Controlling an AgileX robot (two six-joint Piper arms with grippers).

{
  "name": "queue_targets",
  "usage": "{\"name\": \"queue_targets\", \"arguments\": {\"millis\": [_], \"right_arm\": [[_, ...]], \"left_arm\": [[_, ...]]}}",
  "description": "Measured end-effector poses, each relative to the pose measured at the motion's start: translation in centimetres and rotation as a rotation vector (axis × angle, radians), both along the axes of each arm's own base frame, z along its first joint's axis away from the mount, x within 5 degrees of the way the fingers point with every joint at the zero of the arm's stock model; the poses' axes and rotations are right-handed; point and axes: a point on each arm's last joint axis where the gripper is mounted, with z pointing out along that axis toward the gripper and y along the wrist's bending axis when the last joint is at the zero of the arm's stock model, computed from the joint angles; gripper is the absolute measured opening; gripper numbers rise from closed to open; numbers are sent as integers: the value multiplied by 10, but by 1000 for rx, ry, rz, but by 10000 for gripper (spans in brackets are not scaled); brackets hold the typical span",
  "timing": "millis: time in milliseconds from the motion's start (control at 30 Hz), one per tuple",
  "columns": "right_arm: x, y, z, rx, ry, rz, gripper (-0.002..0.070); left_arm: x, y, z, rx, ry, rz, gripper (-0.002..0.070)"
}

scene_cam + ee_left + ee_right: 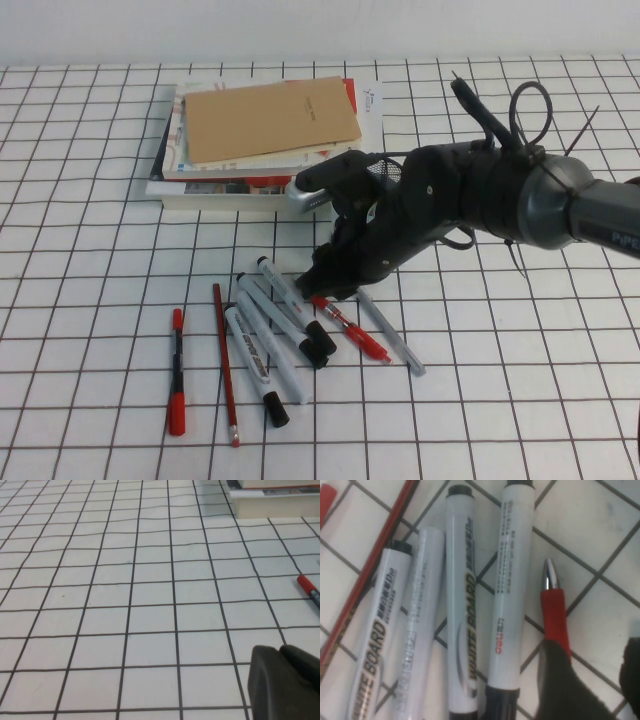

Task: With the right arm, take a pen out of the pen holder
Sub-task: 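Take a marker out of the pen holder and lay it on the table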

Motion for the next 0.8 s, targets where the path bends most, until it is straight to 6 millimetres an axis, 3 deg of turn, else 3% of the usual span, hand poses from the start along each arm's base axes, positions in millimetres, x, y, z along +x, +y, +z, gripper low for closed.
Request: {"name": "queue_targets", "arguments": {"millis": [133, 333, 700, 800], "right_arm": [[-10, 1, 25, 23, -22, 18, 221], [-45, -3, 85, 96, -107, 56, 30], [-134, -78, 148, 171, -210, 48, -13], [-160, -100, 151, 187, -228, 49, -14]], "left_arm": [[0, 0, 0, 0, 0, 0, -4], [0, 0, 0, 0, 0, 0, -4], [0, 0, 0, 0, 0, 0, -4], [0, 0, 0, 0, 0, 0, -4]]}}
